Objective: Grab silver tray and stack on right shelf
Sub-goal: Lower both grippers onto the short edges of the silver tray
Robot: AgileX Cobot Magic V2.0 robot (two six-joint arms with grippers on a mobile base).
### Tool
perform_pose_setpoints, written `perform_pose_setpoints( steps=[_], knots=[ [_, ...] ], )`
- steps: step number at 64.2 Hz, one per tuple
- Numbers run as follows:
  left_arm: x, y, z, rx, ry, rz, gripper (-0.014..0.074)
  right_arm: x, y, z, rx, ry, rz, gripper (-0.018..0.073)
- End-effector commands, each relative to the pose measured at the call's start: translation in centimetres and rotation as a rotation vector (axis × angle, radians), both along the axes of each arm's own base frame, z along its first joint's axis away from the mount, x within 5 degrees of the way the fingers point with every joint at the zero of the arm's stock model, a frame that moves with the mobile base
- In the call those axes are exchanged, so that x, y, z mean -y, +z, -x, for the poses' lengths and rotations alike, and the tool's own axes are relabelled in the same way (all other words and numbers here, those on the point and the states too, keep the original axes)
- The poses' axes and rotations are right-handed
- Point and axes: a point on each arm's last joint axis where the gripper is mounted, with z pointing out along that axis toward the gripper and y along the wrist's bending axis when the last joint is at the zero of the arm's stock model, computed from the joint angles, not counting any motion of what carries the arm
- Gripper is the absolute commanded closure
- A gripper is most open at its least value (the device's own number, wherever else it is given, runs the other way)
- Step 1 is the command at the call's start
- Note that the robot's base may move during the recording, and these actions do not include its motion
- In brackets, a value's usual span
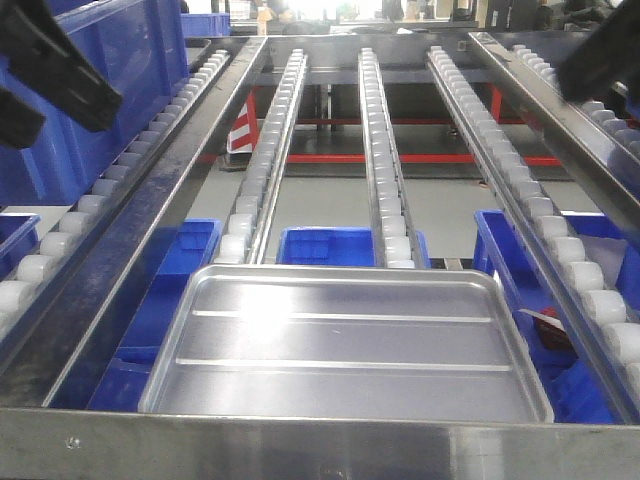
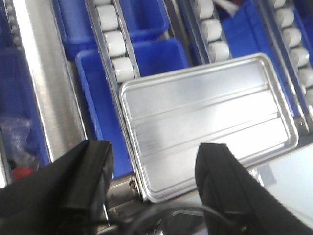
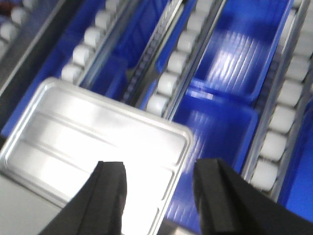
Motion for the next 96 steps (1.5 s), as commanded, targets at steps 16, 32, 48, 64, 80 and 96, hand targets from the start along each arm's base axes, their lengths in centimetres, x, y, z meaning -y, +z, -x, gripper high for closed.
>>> perform_pose_setpoints(
  steps=[16,32,48,64,80,96],
  knots=[
    [5.6,2.7,-2.3,-0.064,-0.097,-0.132,0.0302,-2.0,-1.0,-3.9,-0.224,0.004,0.028,0.0134],
    [7.4,-2.0,-5.0,-0.191,0.15,-0.242,0.0302,-2.7,-3.5,-5.8,-0.353,-0.127,-0.047,0.0134],
    [8.7,-4.3,-6.5,-0.215,0.202,-0.206,0.0302,-3.3,-6.5,-7.4,-0.426,-0.148,-0.016,0.0134],
    [9.5,-6.5,-7.0,-0.277,0.209,-0.221,0.0302,-3.5,-8.5,-8.2,-0.476,-0.157,0.011,0.0134],
    [10.0,-8.6,-7.4,-0.33,0.215,-0.255,0.0302,-3.5,-9.5,-8.5,-0.49,-0.148,0.052,0.0134],
    [10.2,-8.7,-7.5,-0.325,0.212,-0.246,0.0302,-3.4,-10.0,-8.7,-0.494,-0.139,0.083,0.0134]
  ],
)
